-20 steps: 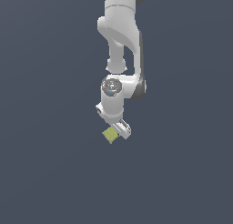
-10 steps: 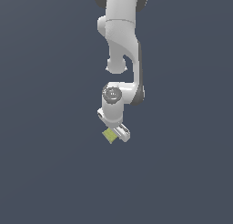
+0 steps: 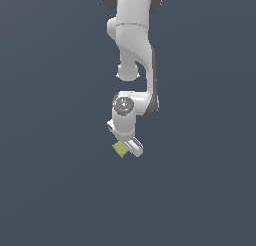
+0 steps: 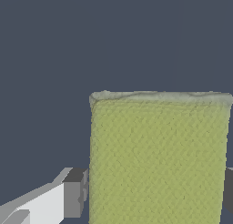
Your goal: Pick up the object and move it to a goal position.
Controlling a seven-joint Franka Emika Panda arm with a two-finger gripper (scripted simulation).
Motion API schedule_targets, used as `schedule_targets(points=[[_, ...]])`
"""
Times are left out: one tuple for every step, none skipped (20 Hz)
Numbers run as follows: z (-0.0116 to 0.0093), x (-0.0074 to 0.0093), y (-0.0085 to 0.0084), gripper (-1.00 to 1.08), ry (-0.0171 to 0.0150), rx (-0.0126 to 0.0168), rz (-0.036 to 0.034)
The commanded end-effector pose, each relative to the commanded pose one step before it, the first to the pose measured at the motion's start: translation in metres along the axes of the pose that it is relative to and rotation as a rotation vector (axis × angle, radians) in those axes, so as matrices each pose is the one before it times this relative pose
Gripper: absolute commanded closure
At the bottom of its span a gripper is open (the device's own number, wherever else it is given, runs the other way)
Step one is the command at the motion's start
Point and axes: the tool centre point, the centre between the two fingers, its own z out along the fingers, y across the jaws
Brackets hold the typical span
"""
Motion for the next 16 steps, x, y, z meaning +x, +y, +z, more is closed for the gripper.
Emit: schedule_targets(points=[[0.00153,0.00050,0.00144,1.08,-0.00061,-0.00219,0.00130],[0.00000,0.00000,0.00000,1.08,0.00000,0.00000,0.00000],[0.00000,0.00000,0.00000,1.08,0.00000,0.00000,0.00000],[-0.00166,0.00018,-0.00121,1.08,0.00147,0.00251,-0.00032],[-0.00024,-0.00009,-0.00001,1.08,0.00000,0.00000,0.00000],[-0.00071,-0.00027,-0.00004,1.08,0.00000,0.00000,0.00000],[-0.00119,-0.00044,-0.00007,1.08,0.00000,0.00000,0.00000],[-0.00167,-0.00062,-0.00010,1.08,0.00000,0.00000,0.00000],[-0.00215,-0.00080,-0.00013,1.08,0.00000,0.00000,0.00000],[-0.00264,-0.00098,-0.00016,1.08,0.00000,0.00000,0.00000],[-0.00313,-0.00116,-0.00019,1.08,0.00000,0.00000,0.00000],[-0.00362,-0.00134,-0.00022,1.08,0.00000,0.00000,0.00000],[-0.00412,-0.00152,-0.00025,1.08,0.00000,0.00000,0.00000],[-0.00448,-0.00159,-0.00017,1.08,-0.00041,0.00009,0.00025],[-0.00513,-0.00189,-0.00031,1.08,0.00000,0.00000,0.00000],[-0.00565,-0.00208,-0.00034,1.08,0.00000,0.00000,0.00000]])
